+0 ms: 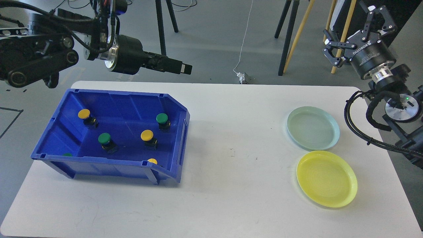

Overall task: Pass button and place on color plate
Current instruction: 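Lower the left gripper into the bin and grasp a yellow button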

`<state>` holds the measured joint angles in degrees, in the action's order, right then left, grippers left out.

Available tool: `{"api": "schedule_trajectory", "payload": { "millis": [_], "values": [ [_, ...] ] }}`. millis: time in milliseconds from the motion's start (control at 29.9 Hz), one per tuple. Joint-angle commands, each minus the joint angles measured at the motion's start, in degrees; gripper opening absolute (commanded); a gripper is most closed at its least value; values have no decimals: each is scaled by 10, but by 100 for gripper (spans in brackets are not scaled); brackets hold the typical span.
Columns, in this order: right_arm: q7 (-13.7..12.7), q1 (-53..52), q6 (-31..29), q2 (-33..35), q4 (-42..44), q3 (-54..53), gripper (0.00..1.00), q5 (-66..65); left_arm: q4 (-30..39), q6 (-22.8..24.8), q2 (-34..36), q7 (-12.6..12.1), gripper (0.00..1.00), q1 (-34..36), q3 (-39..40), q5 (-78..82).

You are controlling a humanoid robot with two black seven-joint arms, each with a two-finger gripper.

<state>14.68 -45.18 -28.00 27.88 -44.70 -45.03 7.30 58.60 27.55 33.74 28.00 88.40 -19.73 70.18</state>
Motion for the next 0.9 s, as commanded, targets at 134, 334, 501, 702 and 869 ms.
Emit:
{"api": "schedule_trajectory", "payload": {
  "millis": [134,334,501,702,869],
  "values": [
    [0,7,0,5,6,-22,100,-1,5,-50,-18,0,100,-44,-71,115],
    [0,7,0,5,15,-22,100,-1,-15,-53,-20,0,100,-97,-73,127],
    [0,8,0,14,15,-22,100,0,-53,-53,-24,0,100,-139,-72,154],
    [0,12,0,20,17,-23,100,0,-101,-54,-59,0,100,-162,-69,153],
    [0,14,0,24,17,-23,100,-1,-118,-54,-75,0,99,-169,-72,153]
  ]
}}
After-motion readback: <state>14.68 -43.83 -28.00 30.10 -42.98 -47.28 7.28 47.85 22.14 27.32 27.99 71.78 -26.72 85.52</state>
